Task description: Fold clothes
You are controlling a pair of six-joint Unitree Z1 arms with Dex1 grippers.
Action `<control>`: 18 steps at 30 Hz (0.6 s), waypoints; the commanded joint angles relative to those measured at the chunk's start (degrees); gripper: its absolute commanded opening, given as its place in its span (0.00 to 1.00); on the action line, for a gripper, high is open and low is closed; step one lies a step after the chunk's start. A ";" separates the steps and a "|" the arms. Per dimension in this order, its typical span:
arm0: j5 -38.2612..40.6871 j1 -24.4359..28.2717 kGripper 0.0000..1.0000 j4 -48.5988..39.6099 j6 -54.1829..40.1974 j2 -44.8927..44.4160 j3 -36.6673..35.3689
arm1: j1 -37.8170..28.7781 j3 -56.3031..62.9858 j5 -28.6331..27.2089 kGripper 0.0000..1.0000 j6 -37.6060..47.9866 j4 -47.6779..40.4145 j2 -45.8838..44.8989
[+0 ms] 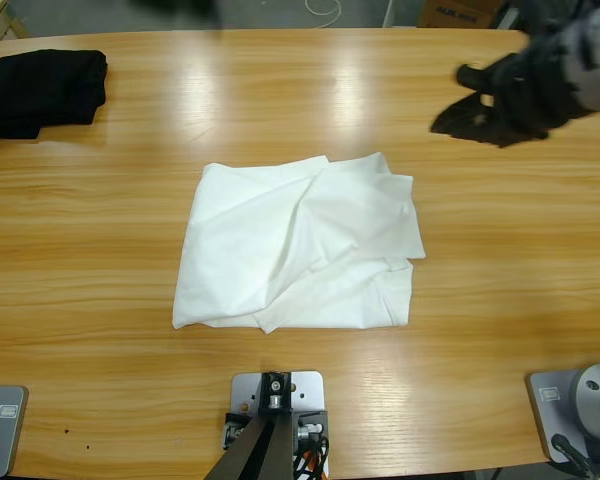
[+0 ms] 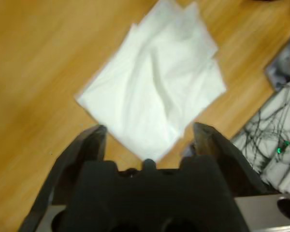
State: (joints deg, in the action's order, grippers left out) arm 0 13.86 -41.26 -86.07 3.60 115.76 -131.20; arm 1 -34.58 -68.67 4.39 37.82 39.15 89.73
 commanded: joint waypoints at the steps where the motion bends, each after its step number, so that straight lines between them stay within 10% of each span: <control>1: 0.70 3.97 0.58 13.38 -0.98 -3.17 25.75 | 1.22 -10.22 4.88 0.00 -3.98 -3.21 15.25; 11: 7.75 0.47 0.47 32.81 -1.50 -5.28 49.46 | -4.07 -22.17 9.69 0.00 -5.83 3.68 24.37; 18: 7.76 -0.12 0.47 38.15 2.15 -4.65 51.96 | -9.82 -26.74 8.01 0.00 -4.98 8.84 30.63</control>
State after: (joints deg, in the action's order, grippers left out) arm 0 20.81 -40.65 -52.32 2.54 111.14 -82.11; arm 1 -40.28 -93.08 13.15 32.74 44.71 112.89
